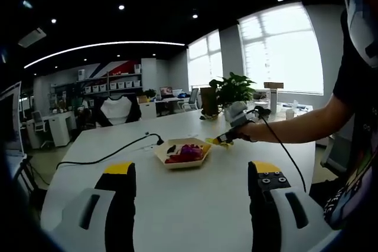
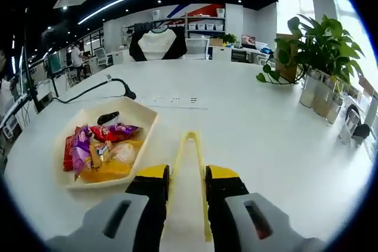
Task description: Place the target food into the container with the food tongs after gripping and lifting it, then release it inside without dropping or visibly crushing the food.
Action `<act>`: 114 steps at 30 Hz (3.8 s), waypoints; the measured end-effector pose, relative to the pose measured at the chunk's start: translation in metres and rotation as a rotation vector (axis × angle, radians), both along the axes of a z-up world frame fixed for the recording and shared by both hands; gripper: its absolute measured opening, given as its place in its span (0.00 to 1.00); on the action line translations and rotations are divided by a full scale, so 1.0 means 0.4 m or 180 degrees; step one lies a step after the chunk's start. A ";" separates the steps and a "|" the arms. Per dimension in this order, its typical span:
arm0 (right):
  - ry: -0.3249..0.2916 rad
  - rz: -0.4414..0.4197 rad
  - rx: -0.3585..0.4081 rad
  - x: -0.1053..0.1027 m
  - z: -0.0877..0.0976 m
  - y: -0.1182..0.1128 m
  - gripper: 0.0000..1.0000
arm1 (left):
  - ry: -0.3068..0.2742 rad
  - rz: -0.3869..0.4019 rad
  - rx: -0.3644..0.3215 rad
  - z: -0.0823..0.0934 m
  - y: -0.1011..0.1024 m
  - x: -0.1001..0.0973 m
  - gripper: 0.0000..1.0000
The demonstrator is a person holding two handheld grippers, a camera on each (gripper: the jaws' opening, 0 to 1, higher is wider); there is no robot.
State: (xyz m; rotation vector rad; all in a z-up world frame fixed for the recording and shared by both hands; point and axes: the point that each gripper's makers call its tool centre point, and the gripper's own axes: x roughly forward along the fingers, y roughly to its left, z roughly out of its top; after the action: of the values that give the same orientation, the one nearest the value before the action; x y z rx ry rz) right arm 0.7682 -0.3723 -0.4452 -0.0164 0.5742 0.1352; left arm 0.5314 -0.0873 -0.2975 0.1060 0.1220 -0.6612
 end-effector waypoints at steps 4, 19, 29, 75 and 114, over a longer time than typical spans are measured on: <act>0.0032 0.0008 -0.0043 -0.003 -0.006 0.004 0.21 | -0.0005 0.0009 -0.0009 0.002 0.003 0.000 0.82; -0.0194 0.0210 -0.0277 -0.001 0.005 0.011 0.25 | -0.0006 0.0017 -0.0002 0.002 0.006 -0.006 0.82; -0.0372 0.0267 -0.0194 -0.034 0.040 0.010 0.50 | -0.0015 -0.0021 -0.0018 0.005 -0.010 -0.008 0.82; -0.1633 -0.0113 0.0191 -0.438 0.325 -0.054 0.99 | -0.0220 -0.0027 -0.0074 0.045 -0.099 0.046 0.90; -0.1774 -0.0257 0.0222 -0.520 0.380 -0.016 0.99 | -0.0687 0.1159 -0.0242 0.111 0.047 0.081 1.00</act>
State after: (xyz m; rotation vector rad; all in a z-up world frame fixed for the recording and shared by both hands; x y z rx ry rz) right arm 0.5600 -0.3786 -0.2932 0.0362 0.0131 0.0667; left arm 0.5636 -0.0684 -0.2530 0.0785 -0.0909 -0.2875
